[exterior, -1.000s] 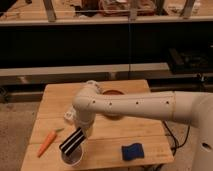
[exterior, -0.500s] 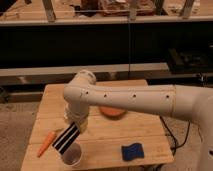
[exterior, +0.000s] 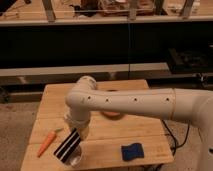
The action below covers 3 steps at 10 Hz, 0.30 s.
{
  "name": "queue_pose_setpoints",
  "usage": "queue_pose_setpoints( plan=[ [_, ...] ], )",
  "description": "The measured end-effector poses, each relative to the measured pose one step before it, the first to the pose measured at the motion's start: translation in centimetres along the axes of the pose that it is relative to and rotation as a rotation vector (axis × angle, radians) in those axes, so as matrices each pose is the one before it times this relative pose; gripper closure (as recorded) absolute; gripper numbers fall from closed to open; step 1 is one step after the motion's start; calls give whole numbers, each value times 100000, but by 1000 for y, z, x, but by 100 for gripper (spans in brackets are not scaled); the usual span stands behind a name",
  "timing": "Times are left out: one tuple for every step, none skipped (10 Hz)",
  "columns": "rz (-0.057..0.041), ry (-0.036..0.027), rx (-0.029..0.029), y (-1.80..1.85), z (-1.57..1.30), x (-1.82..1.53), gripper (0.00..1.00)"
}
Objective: Place the eraser in the ceramic cup
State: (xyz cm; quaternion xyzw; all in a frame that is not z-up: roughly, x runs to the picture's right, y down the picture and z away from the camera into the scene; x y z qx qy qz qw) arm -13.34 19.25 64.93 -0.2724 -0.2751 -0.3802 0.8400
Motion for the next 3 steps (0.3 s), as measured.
queue_pose_setpoints(
  plan=[
    [-1586, 401, 485, 521, 31, -219, 100],
    [-1317, 211, 186, 270, 44, -212, 100],
    [-1000, 234, 76, 164, 49, -158, 100]
  ],
)
